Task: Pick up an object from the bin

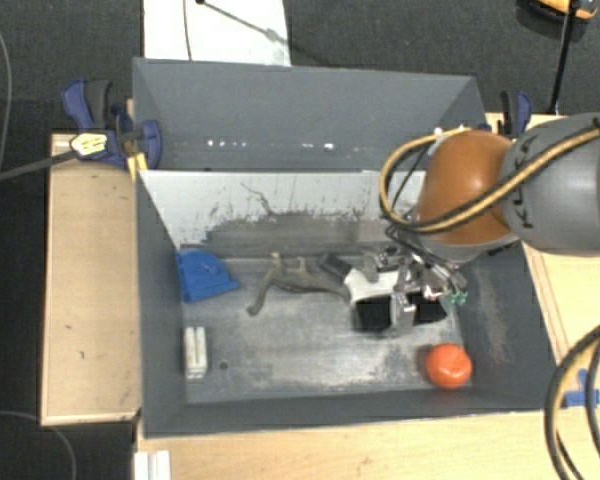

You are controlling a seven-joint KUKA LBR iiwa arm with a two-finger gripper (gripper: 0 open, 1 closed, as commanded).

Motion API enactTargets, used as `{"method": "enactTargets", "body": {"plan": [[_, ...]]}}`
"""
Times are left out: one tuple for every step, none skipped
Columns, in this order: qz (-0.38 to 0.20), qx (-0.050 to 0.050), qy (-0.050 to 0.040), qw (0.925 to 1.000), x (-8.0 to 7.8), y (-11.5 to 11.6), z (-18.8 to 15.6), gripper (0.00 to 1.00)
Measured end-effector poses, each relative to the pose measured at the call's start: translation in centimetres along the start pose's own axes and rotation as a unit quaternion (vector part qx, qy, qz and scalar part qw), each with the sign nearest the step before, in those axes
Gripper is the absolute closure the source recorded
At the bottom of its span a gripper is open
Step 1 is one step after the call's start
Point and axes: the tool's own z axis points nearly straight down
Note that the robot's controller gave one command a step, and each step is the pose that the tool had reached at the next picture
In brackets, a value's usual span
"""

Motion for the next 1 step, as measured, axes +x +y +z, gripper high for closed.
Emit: {"method": "enactTargets", "body": {"plan": [[0.003, 0.001, -0.0012, 1.0000, -0.70, -0.56, 0.02, 0.00]]}}
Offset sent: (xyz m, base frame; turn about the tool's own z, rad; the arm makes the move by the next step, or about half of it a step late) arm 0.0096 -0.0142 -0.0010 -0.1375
